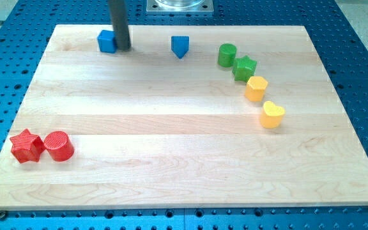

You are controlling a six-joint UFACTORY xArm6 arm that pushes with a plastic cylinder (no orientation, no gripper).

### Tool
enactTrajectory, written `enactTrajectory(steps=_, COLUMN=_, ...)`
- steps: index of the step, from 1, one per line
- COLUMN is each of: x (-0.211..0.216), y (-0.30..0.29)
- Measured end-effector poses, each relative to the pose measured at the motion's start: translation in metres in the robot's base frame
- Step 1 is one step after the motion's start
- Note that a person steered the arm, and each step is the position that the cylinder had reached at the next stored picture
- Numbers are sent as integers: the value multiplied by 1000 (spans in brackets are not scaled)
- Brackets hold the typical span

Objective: Make a vertical line of green circle and triangle

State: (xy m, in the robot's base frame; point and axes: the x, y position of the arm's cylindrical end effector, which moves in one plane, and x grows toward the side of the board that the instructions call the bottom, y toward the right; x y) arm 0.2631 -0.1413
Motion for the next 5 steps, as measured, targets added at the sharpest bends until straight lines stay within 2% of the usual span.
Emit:
enactTrajectory(steps=2, x=-4, y=-37)
enactTrajectory(steps=3, x=-2, y=-37)
enactTrajectory(steps=4, x=-8, y=16)
enactTrajectory(steps=5, x=-33, y=84)
